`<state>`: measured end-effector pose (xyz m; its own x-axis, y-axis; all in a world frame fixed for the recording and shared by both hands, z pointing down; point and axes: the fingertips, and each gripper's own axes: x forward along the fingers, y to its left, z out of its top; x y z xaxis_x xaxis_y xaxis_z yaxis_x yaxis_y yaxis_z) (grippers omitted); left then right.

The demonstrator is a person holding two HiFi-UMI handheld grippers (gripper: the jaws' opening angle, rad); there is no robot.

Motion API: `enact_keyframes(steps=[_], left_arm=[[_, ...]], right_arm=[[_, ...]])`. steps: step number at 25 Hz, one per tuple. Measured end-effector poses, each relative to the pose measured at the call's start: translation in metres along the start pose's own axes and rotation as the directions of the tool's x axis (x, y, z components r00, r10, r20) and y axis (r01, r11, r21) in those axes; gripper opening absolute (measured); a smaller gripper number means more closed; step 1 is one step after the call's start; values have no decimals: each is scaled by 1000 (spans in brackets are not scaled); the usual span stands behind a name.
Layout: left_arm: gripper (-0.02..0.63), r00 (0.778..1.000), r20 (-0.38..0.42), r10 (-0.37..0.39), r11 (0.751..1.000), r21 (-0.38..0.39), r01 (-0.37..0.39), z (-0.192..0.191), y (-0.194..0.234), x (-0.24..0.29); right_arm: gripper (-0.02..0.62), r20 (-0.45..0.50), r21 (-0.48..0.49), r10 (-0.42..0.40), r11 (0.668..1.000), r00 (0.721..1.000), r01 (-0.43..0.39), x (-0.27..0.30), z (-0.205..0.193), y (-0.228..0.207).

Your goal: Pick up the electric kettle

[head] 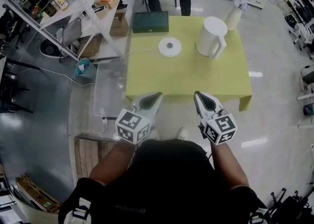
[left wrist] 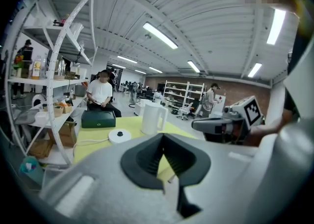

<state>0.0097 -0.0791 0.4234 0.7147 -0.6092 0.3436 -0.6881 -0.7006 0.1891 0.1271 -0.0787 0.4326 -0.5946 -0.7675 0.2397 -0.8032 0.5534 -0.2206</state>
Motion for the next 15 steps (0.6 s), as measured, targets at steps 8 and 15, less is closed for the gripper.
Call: enact_keyframes(steps=[8, 15], left_arm=[[2, 1000, 6, -16, 1000, 4, 16, -3, 9, -12], [2, 1000, 7, -29, 1000, 7, 29, -4, 9, -15]], right_arm=[[3, -15, -4, -10, 1000, 1000, 10, 8, -4, 17], [3, -10, -8, -20, 1000, 1000, 20, 6, -4, 22]])
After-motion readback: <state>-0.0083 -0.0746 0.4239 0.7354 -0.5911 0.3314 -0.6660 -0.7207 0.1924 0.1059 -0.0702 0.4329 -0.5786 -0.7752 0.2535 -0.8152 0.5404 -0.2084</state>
